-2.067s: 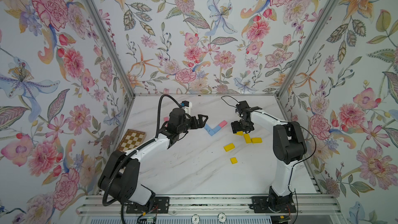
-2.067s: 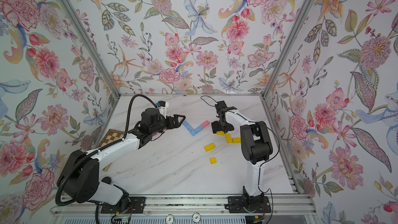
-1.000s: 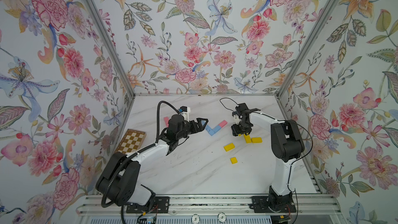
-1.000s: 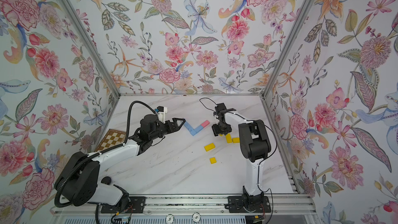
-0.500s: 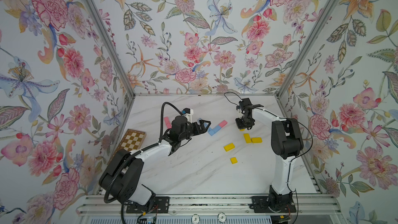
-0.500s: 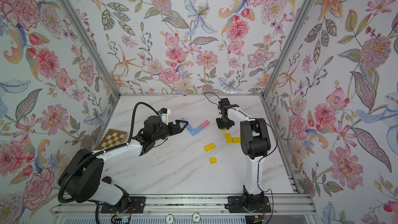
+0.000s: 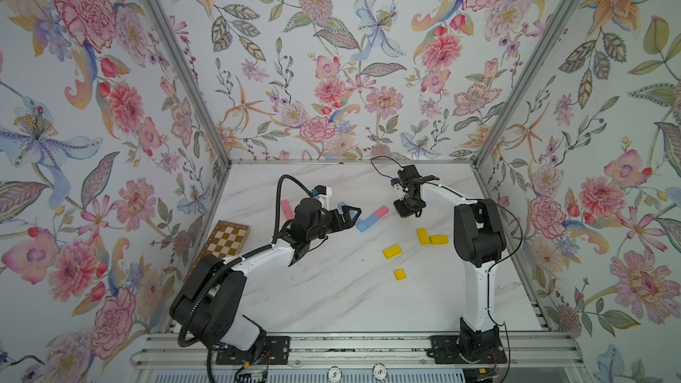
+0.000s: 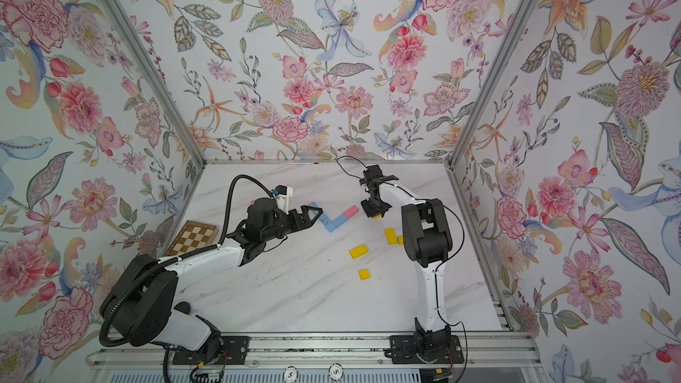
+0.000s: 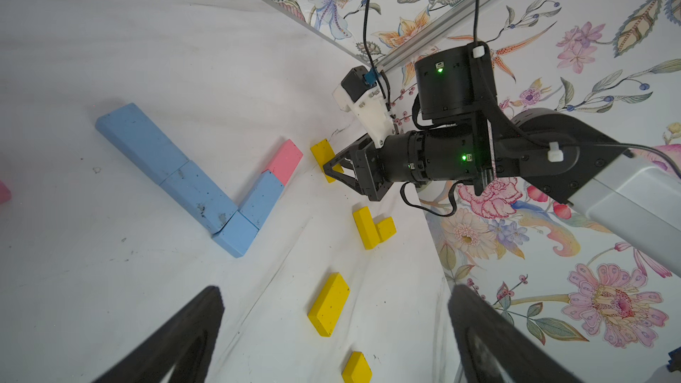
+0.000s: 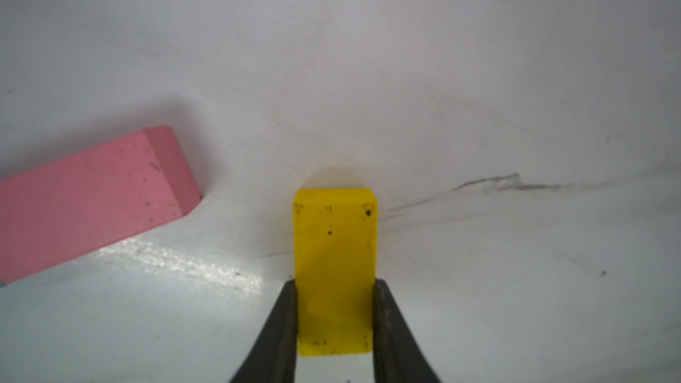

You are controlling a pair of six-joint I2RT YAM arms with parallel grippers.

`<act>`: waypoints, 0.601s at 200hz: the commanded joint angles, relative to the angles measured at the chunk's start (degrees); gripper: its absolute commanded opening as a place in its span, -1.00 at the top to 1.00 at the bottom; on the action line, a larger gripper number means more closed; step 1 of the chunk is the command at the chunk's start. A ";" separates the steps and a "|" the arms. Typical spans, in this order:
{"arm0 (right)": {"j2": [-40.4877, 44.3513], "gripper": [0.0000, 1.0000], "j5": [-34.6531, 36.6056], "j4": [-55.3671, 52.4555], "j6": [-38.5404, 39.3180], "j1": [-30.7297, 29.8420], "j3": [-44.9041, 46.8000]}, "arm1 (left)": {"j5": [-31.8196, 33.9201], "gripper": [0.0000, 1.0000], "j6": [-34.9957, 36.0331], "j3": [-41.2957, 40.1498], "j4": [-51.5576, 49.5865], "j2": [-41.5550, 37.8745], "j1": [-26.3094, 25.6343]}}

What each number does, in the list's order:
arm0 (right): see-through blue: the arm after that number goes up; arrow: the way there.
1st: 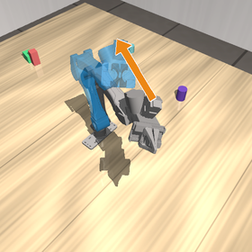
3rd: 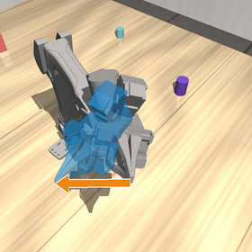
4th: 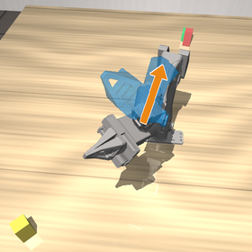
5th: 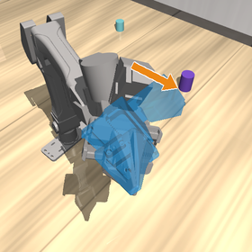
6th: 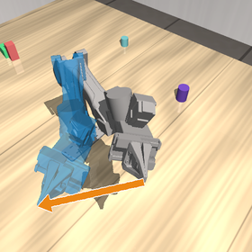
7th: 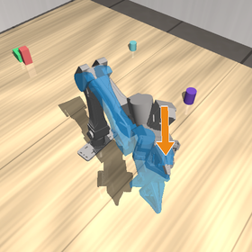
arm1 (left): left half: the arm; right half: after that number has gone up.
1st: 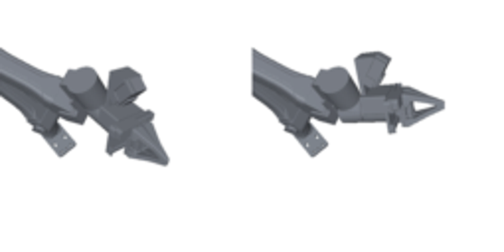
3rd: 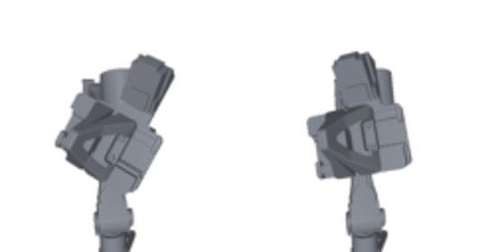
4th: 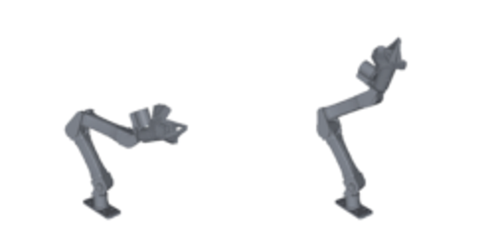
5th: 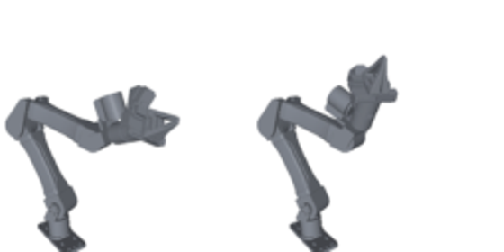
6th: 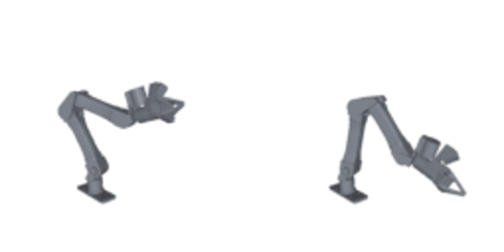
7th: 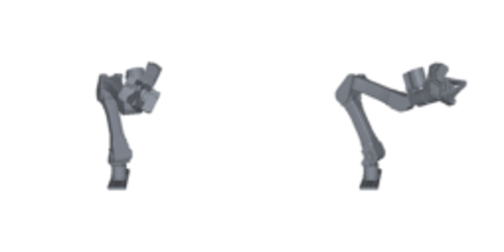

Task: Assemble the letter v with building blocks
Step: Place the building block at the center of the board.

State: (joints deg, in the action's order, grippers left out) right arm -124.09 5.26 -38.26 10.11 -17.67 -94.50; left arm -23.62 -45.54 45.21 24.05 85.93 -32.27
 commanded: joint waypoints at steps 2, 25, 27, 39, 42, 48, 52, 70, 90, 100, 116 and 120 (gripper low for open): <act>-0.73 0.40 -1.09 -2.13 1.80 -0.50 1.58 | -0.01 -0.98 0.53 1.45 -0.76 -0.42 -0.44; 0.80 0.40 -1.21 -2.02 1.66 -0.72 3.43 | -0.53 -0.98 0.28 1.89 -0.41 0.52 -0.43; 0.98 0.40 -1.35 -2.00 1.67 -0.70 3.62 | -0.55 -0.98 0.23 2.01 -0.37 0.59 -0.45; 1.78 0.41 -1.47 -1.56 1.75 -0.81 4.81 | -0.68 -0.98 0.02 2.12 -0.07 1.00 -0.53; 1.85 0.41 -1.25 -1.57 1.76 -0.79 4.92 | -0.70 -0.98 -0.06 2.19 0.02 1.13 -0.51; 1.84 0.42 -0.88 -1.63 1.76 -0.81 5.02 | -0.79 -0.98 -0.16 2.21 0.32 1.23 -0.51; 1.91 0.42 -0.79 -1.60 1.76 -0.85 5.10 | -0.82 -0.98 -0.24 2.25 0.42 1.30 -0.64; 2.53 0.43 -0.81 -1.56 1.18 -0.91 5.47 | -0.99 -0.98 -0.30 2.51 0.47 1.61 -0.68; 3.53 0.43 0.26 -1.55 -1.12 -0.87 4.86 | -0.72 -0.98 0.00 2.27 0.00 0.99 -0.69; 4.90 0.44 1.11 -1.45 -2.52 -0.94 4.58 | -0.47 -0.98 0.26 2.14 -0.45 0.68 -0.69; 8.01 0.44 2.06 -1.48 -5.56 -1.36 4.57 | 0.20 -0.98 1.55 2.35 -2.34 0.01 -0.60; 8.94 0.44 2.30 -1.47 -6.32 -1.67 4.79 | 0.65 -0.98 2.09 2.49 -3.39 -0.25 -0.60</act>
State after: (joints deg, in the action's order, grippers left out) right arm -121.21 5.67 -37.39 8.86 -18.11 -90.76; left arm -23.73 -45.45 46.17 23.70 86.89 -32.34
